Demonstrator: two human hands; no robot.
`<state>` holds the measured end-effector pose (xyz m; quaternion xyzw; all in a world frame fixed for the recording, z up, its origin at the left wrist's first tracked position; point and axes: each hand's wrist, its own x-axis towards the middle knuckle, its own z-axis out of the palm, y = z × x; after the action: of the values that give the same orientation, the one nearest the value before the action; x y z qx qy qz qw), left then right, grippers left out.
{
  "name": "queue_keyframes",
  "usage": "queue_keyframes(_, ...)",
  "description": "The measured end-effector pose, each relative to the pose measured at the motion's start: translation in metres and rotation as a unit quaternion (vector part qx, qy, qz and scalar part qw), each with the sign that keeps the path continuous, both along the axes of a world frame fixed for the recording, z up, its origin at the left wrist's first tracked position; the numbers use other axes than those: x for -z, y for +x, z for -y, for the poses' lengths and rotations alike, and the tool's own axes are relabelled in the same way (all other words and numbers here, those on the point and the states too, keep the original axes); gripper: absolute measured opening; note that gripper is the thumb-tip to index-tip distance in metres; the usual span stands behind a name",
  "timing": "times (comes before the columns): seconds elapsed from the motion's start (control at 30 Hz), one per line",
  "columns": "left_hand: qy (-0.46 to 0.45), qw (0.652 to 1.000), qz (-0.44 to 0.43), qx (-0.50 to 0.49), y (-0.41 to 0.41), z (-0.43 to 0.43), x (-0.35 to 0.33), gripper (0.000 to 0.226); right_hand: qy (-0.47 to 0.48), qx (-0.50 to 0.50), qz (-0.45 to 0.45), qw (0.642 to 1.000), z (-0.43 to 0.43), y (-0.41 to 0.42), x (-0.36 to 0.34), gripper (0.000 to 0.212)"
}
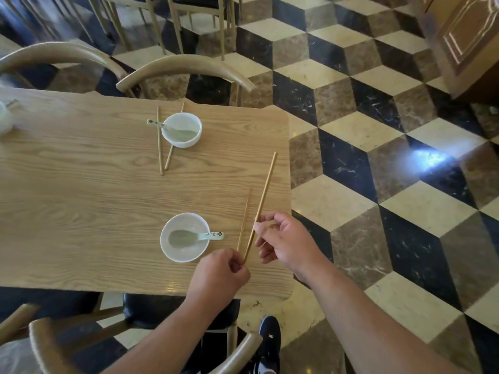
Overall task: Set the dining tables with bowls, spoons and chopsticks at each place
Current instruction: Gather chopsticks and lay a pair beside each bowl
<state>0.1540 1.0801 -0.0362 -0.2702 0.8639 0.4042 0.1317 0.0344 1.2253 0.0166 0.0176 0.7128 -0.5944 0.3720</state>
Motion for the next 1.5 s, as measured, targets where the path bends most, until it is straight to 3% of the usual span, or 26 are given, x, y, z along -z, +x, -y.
queue_keyframes(0.17, 0.006, 1.000, -0.022, 0.007, -0.010, -0.004, 0.008, 0.010, 0.032, -0.026, -0.110, 0.993, -0.002, -0.008, -0.015, 0.001)
queue_keyframes(0.23, -0.017, 1.000, 0.002, 0.007, -0.009, -0.004, 0.015, 0.024, 0.065, -0.020, -0.206, 0.976, -0.007, -0.014, -0.018, 0.003)
queue_keyframes(0.37, -0.050, 0.997, 0.040, -0.049, -0.001, -0.003, 0.030, 0.041, 0.232, -0.131, -0.437, 0.859, -0.016, -0.031, -0.008, 0.004)
queue_keyframes(0.47, -0.047, 0.995, 0.045, -0.077, 0.002, 0.000, 0.037, 0.034, 0.312, -0.235, -0.454, 0.801, -0.009, -0.037, 0.020, 0.012)
queue_keyframes(0.63, -0.016, 0.994, 0.068, -0.087, 0.002, 0.004, 0.039, 0.007, 0.336, -0.337, -0.436, 0.764, 0.012, -0.034, 0.069, 0.017)
queue_keyframes(0.73, -0.002, 0.990, 0.074, -0.116, 0.011, 0.010, 0.043, 0.011, 0.352, -0.346, -0.445, 0.747, 0.026, -0.026, 0.084, 0.021)
queue_keyframes(0.8, 0.000, 0.989, 0.073, -0.125, 0.019, 0.016, 0.047, 0.012, 0.349, -0.329, -0.443, 0.757, 0.033, -0.017, 0.086, 0.017)
queue_keyframes(0.87, 0.012, 0.989, 0.077, -0.127, 0.025, 0.022, 0.049, 0.012, 0.337, -0.272, -0.404, 0.806, 0.036, -0.005, 0.083, 0.020)
queue_keyframes(0.97, 0.043, 0.988, 0.079, -0.125, 0.030, 0.029, 0.051, 0.014, 0.342, -0.165, -0.281, 0.881, 0.035, 0.024, 0.073, 0.018)
queue_keyframes(1.03, 0.059, 0.988, 0.081, -0.120, 0.030, 0.033, 0.050, 0.015, 0.351, -0.161, -0.181, 0.904, 0.033, 0.044, 0.073, 0.013)
queue_keyframes(1.13, 0.083, 0.986, 0.088, -0.116, 0.028, 0.038, 0.051, 0.010, 0.344, -0.153, -0.078, 0.923, 0.039, 0.063, 0.076, 0.007)
queue_keyframes(1.5, 0.034, 0.992, 0.092, -0.082, 0.028, 0.042, 0.055, 0.011, 0.280, -0.037, 0.046, 0.958, 0.074, 0.068, 0.089, 0.014)
